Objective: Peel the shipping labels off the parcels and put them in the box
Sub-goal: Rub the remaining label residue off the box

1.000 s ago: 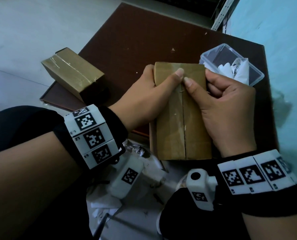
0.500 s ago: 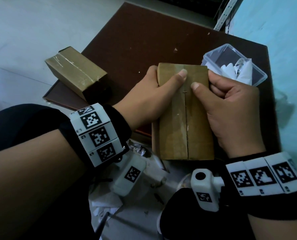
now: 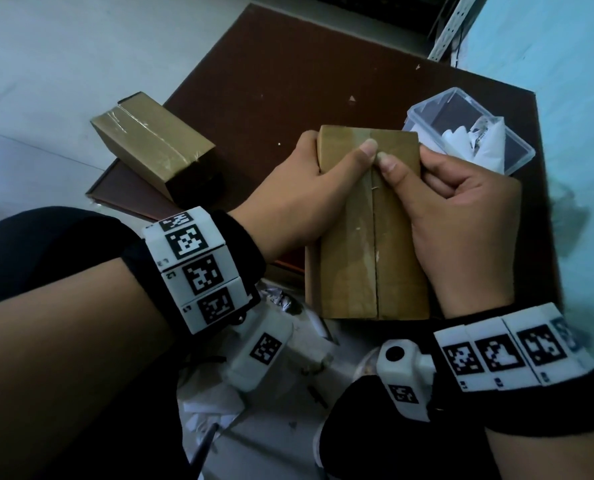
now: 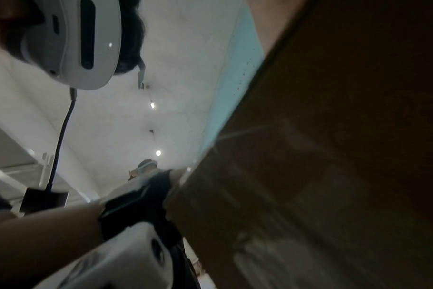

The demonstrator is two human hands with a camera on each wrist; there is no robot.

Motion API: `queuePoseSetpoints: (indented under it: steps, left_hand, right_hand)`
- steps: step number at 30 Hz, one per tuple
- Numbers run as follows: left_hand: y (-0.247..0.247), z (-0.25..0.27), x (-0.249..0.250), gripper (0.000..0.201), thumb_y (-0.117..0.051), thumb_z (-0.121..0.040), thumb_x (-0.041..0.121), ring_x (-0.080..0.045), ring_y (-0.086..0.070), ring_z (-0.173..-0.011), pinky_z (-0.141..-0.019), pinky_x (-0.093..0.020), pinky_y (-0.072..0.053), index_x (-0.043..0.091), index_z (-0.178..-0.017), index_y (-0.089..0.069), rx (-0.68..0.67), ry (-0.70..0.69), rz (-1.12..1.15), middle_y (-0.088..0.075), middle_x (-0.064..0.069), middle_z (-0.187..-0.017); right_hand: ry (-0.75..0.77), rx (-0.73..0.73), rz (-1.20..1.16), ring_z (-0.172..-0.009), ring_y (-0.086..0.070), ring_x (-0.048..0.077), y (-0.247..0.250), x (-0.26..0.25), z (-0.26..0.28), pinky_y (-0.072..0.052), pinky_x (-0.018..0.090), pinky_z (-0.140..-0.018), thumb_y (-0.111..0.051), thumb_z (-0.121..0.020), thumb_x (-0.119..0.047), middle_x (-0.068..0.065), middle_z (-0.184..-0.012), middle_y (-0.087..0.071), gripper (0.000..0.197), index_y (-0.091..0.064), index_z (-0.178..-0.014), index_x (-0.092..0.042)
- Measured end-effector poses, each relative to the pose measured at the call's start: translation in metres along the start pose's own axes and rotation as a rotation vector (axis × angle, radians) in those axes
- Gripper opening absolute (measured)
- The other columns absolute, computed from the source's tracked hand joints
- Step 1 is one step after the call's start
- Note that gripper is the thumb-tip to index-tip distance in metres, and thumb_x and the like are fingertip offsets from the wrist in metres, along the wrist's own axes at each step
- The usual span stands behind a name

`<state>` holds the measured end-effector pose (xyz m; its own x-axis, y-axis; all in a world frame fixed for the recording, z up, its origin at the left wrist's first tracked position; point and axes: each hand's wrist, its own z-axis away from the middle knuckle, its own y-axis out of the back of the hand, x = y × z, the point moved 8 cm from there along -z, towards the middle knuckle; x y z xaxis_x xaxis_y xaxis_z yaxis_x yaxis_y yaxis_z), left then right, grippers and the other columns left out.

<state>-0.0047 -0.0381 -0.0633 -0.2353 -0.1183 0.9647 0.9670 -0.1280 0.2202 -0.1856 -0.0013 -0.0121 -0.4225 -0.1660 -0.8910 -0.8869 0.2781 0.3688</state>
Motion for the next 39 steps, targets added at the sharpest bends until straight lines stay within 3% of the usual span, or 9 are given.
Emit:
queuePoseSetpoints:
  steps: [3, 12, 15, 19, 25, 28, 32, 36, 39]
  left_hand:
    - [0.001, -0.004, 0.000, 0.077, -0.060, -0.087, 0.075, -0.007, -0.071, -0.110, -0.095, -0.039, -0.061, 0.026, -0.145, -0.045, 0.000, -0.012, 0.022, -0.067, 0.011, -0.125]
    - [0.000, -0.013, -0.008, 0.099, -0.065, -0.070, 0.091, -0.021, -0.074, -0.109, -0.093, -0.047, -0.061, 0.022, -0.141, -0.054, -0.028, 0.011, 0.071, -0.073, 0.002, -0.124]
    - [-0.002, -0.014, -0.008, 0.098, -0.065, -0.070, 0.091, -0.020, -0.074, -0.110, -0.095, -0.048, -0.060, 0.023, -0.140, -0.055, -0.023, 0.002, 0.079, -0.073, 0.002, -0.124]
    - [-0.003, -0.012, -0.010, 0.097, -0.066, -0.070, 0.089, -0.017, -0.073, -0.111, -0.096, -0.045, -0.060, 0.026, -0.142, -0.052, -0.016, 0.016, 0.076, -0.072, 0.005, -0.126]
    - [-0.002, -0.006, -0.010, 0.089, -0.064, -0.078, 0.082, -0.015, -0.073, -0.110, -0.093, -0.042, -0.062, 0.027, -0.146, -0.044, -0.033, 0.058, 0.057, -0.069, 0.007, -0.127]
    - [-0.001, -0.002, -0.006, 0.070, -0.062, -0.088, 0.076, -0.009, -0.073, -0.106, -0.093, -0.039, -0.062, 0.031, -0.139, -0.044, -0.014, 0.062, 0.029, -0.069, 0.011, -0.123]
    - [-0.001, 0.003, 0.002, 0.063, -0.061, -0.091, 0.072, -0.006, -0.072, -0.106, -0.094, -0.038, -0.061, 0.032, -0.136, -0.044, 0.015, 0.034, 0.003, -0.068, 0.013, -0.121]
    - [0.001, 0.006, 0.002, 0.063, -0.061, -0.091, 0.072, -0.007, -0.071, -0.106, -0.095, -0.038, -0.061, 0.032, -0.136, -0.044, 0.025, 0.056, -0.002, -0.067, 0.012, -0.121]
    - [0.005, 0.006, 0.005, 0.060, -0.061, -0.092, 0.071, -0.006, -0.071, -0.107, -0.095, -0.037, -0.061, 0.033, -0.136, -0.043, 0.035, 0.045, 0.001, -0.067, 0.013, -0.121]
  right_hand:
    - [0.058, 0.016, 0.056, -0.098, -0.069, -0.018, -0.001, -0.007, 0.000, -0.052, 0.003, -0.081, -0.079, -0.098, -0.039, -0.026, -0.104, -0.069, 0.039, -0.066, -0.131, -0.026]
    - [0.039, -0.042, 0.117, -0.092, -0.059, -0.030, 0.002, 0.006, -0.009, -0.041, -0.006, -0.082, -0.068, -0.106, -0.024, -0.031, -0.102, -0.060, 0.032, -0.072, -0.135, -0.009]
    - [0.024, -0.055, 0.061, -0.100, -0.068, -0.018, 0.001, 0.003, -0.007, -0.051, 0.004, -0.085, -0.076, -0.101, -0.038, -0.021, -0.107, -0.074, 0.037, -0.075, -0.133, -0.018]
    - [-0.042, -0.069, -0.009, -0.113, -0.072, -0.005, -0.002, 0.010, -0.007, -0.061, 0.024, -0.096, -0.084, -0.092, -0.044, -0.008, -0.121, -0.079, 0.058, -0.071, -0.140, -0.013]
    - [-0.151, -0.060, -0.105, -0.111, -0.069, -0.012, 0.003, 0.023, -0.012, -0.056, 0.015, -0.096, -0.082, -0.096, -0.026, -0.034, -0.098, -0.075, 0.044, -0.072, -0.137, -0.014]
    - [-0.152, -0.010, -0.130, -0.115, -0.069, -0.008, 0.008, 0.024, -0.012, -0.055, 0.020, -0.102, -0.080, -0.095, -0.026, -0.027, -0.102, -0.077, 0.031, -0.078, -0.126, -0.023]
    - [-0.108, -0.044, -0.121, -0.105, -0.074, -0.005, 0.005, 0.013, -0.005, -0.060, 0.021, -0.091, -0.085, -0.093, -0.034, -0.031, -0.093, -0.078, 0.021, -0.075, -0.110, -0.041]
    - [-0.089, -0.061, -0.136, -0.114, -0.075, 0.004, 0.003, 0.016, -0.008, -0.061, 0.035, -0.101, -0.085, -0.093, -0.033, -0.015, -0.109, -0.082, 0.049, -0.073, -0.136, -0.014]
    - [-0.112, -0.057, -0.177, -0.115, -0.073, 0.000, 0.005, 0.020, -0.011, -0.059, 0.025, -0.099, -0.083, -0.096, -0.022, -0.025, -0.103, -0.080, 0.047, -0.070, -0.139, -0.010]
